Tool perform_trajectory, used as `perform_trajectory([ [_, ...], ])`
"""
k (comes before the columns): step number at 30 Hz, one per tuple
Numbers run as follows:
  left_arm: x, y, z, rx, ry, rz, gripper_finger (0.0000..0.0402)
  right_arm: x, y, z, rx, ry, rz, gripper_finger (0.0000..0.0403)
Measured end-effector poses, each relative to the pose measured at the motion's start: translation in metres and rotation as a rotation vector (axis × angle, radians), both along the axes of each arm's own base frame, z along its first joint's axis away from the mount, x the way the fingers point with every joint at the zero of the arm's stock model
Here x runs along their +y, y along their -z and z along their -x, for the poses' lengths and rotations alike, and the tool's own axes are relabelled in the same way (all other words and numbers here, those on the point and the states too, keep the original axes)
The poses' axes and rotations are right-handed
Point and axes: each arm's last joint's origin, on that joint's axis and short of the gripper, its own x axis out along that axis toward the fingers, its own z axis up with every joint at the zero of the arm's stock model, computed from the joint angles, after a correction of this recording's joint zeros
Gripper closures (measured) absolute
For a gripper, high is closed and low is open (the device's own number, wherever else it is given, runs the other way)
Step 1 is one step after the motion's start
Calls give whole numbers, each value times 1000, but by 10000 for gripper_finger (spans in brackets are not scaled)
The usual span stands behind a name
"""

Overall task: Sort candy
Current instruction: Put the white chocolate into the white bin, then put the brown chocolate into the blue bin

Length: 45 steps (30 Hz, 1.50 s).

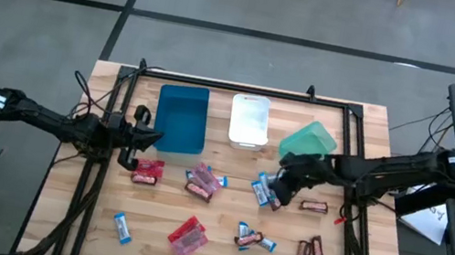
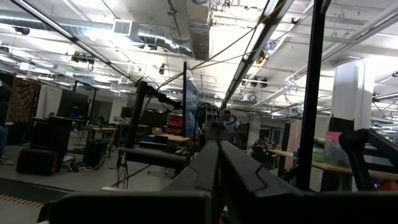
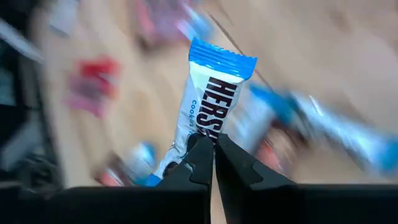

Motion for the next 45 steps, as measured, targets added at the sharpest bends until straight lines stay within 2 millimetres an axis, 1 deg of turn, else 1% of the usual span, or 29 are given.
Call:
perform_trajectory([
  [3, 0, 0, 0, -3, 0, 0, 402, -9, -10, -8, -143, -4, 68, 394],
  [5, 0, -1, 0, -6, 0, 1, 402, -18, -12, -12, -181, 18, 120, 394],
  [10, 0, -1, 0, -6, 0, 1, 402, -47, -7, -18, -179, 164, 324, 394],
  [15, 0, -2, 1, -18, 0, 2, 402, -76, -8, -28, -230, 301, 530, 394],
  [18, 0, -2, 1, -20, 0, 2, 402, -92, -2, -33, -229, 327, 593, 394],
  [22, 0, -2, 1, -20, 0, 2, 402, -104, 11, -40, -203, 342, 622, 394],
  [25, 0, -2, 1, -20, 0, 2, 402, -108, 19, -44, -194, 339, 638, 393],
  [28, 0, -2, 1, -20, 0, 2, 402, -109, 24, -48, -196, 332, 647, 381],
  [31, 0, -2, 1, -20, 0, 3, 402, -110, 29, -50, -183, 338, 639, 352],
  [36, 0, -2, 1, -20, 0, 2, 402, -111, 31, -50, -175, 355, 625, 288],
  [38, 0, -2, 1, -19, 2, 5, 402, -111, 28, -49, -186, 359, 623, 264],
  [41, 0, 0, 0, -3, 10, 12, 402, -109, 17, -46, -225, 354, 622, 239],
  [43, 0, 2, -2, 17, 23, 28, 402, -106, 9, -42, -254, 317, 600, 229],
  [45, -1, 4, -4, 39, 32, 39, 402, -101, 1, -37, -282, 245, 557, 224],
])
